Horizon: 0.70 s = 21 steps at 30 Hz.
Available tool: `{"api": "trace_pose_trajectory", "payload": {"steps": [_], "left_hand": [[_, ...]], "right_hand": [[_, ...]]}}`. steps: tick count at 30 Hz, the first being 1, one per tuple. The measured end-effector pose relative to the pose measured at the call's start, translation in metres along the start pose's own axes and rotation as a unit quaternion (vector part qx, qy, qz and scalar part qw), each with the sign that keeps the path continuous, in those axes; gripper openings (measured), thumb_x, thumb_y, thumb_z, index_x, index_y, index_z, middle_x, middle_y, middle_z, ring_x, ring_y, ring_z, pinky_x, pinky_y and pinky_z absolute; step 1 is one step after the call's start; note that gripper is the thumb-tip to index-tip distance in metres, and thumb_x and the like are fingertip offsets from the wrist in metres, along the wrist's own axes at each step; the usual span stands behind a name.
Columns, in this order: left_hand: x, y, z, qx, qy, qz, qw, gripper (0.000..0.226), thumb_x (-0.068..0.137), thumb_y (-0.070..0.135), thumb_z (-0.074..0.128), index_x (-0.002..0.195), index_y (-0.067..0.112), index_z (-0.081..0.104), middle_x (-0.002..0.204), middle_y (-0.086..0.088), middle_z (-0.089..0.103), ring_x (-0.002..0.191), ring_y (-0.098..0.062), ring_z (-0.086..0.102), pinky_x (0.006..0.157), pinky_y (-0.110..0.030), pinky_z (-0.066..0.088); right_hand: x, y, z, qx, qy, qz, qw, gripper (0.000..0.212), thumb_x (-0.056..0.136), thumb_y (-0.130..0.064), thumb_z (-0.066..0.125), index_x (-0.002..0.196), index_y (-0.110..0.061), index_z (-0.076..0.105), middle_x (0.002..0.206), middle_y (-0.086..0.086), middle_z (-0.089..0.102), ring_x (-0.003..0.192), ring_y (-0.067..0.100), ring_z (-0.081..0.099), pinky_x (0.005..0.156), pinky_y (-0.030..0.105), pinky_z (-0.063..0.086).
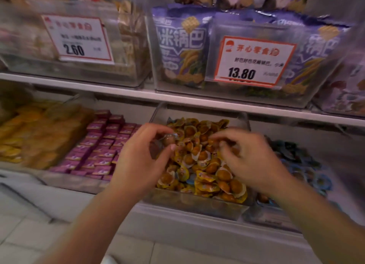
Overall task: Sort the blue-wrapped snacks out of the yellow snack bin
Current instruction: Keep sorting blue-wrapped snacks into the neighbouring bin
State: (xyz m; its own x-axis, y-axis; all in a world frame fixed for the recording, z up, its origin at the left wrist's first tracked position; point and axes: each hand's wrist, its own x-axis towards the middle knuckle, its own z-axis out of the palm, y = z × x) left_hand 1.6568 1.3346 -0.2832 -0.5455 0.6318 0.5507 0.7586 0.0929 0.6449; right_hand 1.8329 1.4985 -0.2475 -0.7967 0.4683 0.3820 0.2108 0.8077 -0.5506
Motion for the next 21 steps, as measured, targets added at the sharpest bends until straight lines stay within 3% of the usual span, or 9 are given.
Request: {"api": "trace_pose_trajectory", "payload": {"steps": [2, 5, 8, 10, 14, 18, 21], "left_hand": [[-0.005, 0.001, -0.008, 0.023, 0.018, 0.002, 1.000, 0.031, 0.084, 0.042, 0.063, 0.113, 0.048, 0.054, 0.100, 0.029, 0.060, 0.087, 0.006, 0.061, 0.070, -0.007, 0.045], [-0.008, -0.003, -0.011, 0.030, 0.006, 0.011, 0.999, 0.033, 0.090, 0.037, 0.060, 0.122, 0.043, 0.054, 0.105, 0.030, 0.058, 0.097, 0.016, 0.054, 0.076, 0.000, 0.037], [-0.010, -0.008, -0.009, 0.049, -0.005, 0.042, 0.998, 0.030, 0.092, 0.030, 0.061, 0.122, 0.031, 0.060, 0.103, 0.022, 0.055, 0.090, 0.014, 0.052, 0.073, -0.002, 0.037], [-0.010, -0.010, -0.011, 0.042, -0.008, 0.050, 0.998, 0.029, 0.091, 0.029, 0.062, 0.120, 0.029, 0.062, 0.102, 0.020, 0.056, 0.088, 0.011, 0.053, 0.073, -0.003, 0.038], [-0.011, -0.015, -0.016, 0.013, -0.004, 0.049, 0.999, 0.029, 0.090, 0.024, 0.066, 0.119, 0.028, 0.064, 0.101, 0.023, 0.055, 0.090, 0.012, 0.053, 0.075, -0.002, 0.037], [-0.013, -0.012, -0.017, -0.013, -0.008, 0.037, 0.999, 0.029, 0.090, 0.023, 0.067, 0.118, 0.028, 0.064, 0.104, 0.018, 0.060, 0.095, 0.002, 0.058, 0.076, -0.012, 0.046], [-0.014, -0.009, -0.017, -0.028, -0.005, 0.025, 0.999, 0.028, 0.090, 0.023, 0.068, 0.118, 0.025, 0.066, 0.103, 0.015, 0.061, 0.095, -0.003, 0.060, 0.078, -0.021, 0.050]], "right_hand": [[0.003, -0.016, 0.032, -0.038, -0.168, -0.046, 0.984, 0.033, 0.093, -0.025, 0.048, 0.118, -0.034, 0.066, 0.114, -0.016, 0.069, 0.105, 0.000, 0.060, 0.087, 0.009, 0.045], [0.010, -0.013, 0.065, -0.171, -0.358, -0.002, 0.918, 0.029, 0.094, -0.037, 0.051, 0.121, -0.035, 0.060, 0.120, -0.004, 0.065, 0.114, 0.021, 0.058, 0.093, 0.037, 0.050], [0.025, 0.002, 0.069, -0.304, -0.372, 0.062, 0.875, 0.068, 0.081, -0.066, 0.058, 0.143, -0.041, 0.041, 0.144, -0.002, 0.047, 0.134, 0.029, 0.040, 0.106, 0.046, 0.039], [0.033, 0.008, 0.074, -0.328, -0.379, 0.053, 0.864, 0.082, 0.076, -0.069, 0.060, 0.148, -0.041, 0.033, 0.150, -0.002, 0.039, 0.136, 0.027, 0.036, 0.110, 0.044, 0.032], [0.040, 0.012, 0.090, -0.340, -0.404, 0.032, 0.849, 0.070, 0.076, -0.055, 0.059, 0.143, -0.039, 0.043, 0.144, -0.001, 0.046, 0.126, 0.028, 0.049, 0.098, 0.037, 0.041], [0.043, 0.010, 0.095, -0.287, -0.390, 0.030, 0.875, 0.056, 0.073, -0.058, 0.062, 0.125, -0.039, 0.055, 0.124, -0.002, 0.051, 0.111, 0.024, 0.057, 0.079, 0.031, 0.049], [0.039, 0.007, 0.108, -0.269, -0.368, 0.009, 0.890, 0.046, 0.070, -0.048, 0.066, 0.114, -0.035, 0.058, 0.112, -0.004, 0.057, 0.103, 0.020, 0.060, 0.066, 0.030, 0.044]]}}
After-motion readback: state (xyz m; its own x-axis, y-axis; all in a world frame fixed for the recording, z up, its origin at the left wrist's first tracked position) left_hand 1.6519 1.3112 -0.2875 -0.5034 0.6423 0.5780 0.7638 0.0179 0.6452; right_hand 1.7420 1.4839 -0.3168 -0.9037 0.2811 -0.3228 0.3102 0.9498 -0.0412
